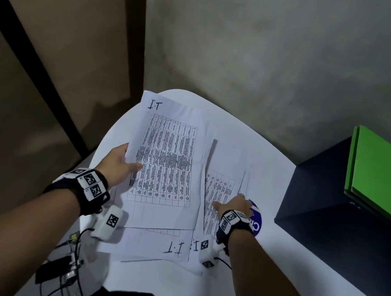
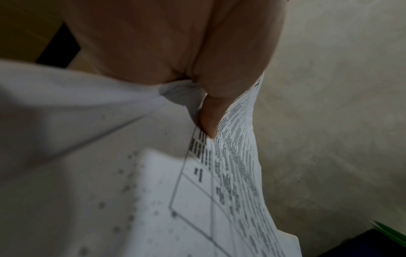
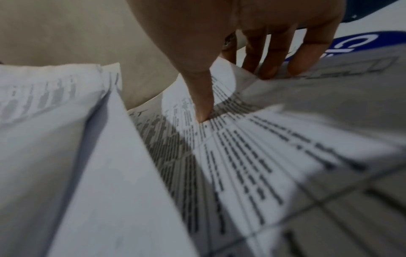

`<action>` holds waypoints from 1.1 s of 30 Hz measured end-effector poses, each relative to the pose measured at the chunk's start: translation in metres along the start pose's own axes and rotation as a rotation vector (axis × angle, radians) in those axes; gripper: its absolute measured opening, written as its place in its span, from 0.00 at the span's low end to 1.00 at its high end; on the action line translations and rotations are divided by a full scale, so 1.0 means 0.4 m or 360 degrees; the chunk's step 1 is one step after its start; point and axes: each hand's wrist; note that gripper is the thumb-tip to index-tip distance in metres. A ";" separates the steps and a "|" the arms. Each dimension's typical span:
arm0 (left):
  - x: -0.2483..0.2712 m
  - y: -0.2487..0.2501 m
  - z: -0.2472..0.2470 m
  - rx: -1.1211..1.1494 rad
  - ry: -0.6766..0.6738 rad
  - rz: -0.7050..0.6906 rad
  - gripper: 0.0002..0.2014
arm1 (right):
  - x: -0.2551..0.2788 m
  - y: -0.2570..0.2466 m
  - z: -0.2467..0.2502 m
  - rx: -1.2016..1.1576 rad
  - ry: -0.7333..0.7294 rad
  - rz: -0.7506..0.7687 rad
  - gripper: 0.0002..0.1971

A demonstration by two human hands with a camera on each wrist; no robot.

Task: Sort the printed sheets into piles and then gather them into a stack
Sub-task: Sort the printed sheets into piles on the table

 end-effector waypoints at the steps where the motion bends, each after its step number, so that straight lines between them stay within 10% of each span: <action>1: 0.000 -0.002 0.003 0.0009 0.0003 0.0002 0.20 | 0.005 -0.005 -0.006 -0.0033 0.0005 0.0000 0.46; 10: -0.002 -0.026 0.013 0.0085 0.0018 0.0076 0.19 | 0.065 0.006 0.067 -0.0605 -0.0115 0.0082 0.37; 21: -0.021 -0.035 -0.087 -0.0459 -0.0027 0.0060 0.20 | 0.181 -0.076 0.513 -0.1243 0.0876 0.0630 0.14; 29: -0.032 -0.036 -0.085 -0.0455 -0.0077 -0.0052 0.10 | 0.111 -0.055 0.379 -0.1079 0.0253 0.0660 0.20; 33: -0.022 -0.028 -0.084 0.0120 -0.0131 0.0440 0.36 | 0.079 -0.042 0.196 -0.0818 -0.0071 0.0427 0.32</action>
Point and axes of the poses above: each hand's wrist, its own x-axis away from the middle knuckle, its own z-axis out of the back of the hand, y = z × x, and after that the axes turned 2 degrees about -x, right-handed
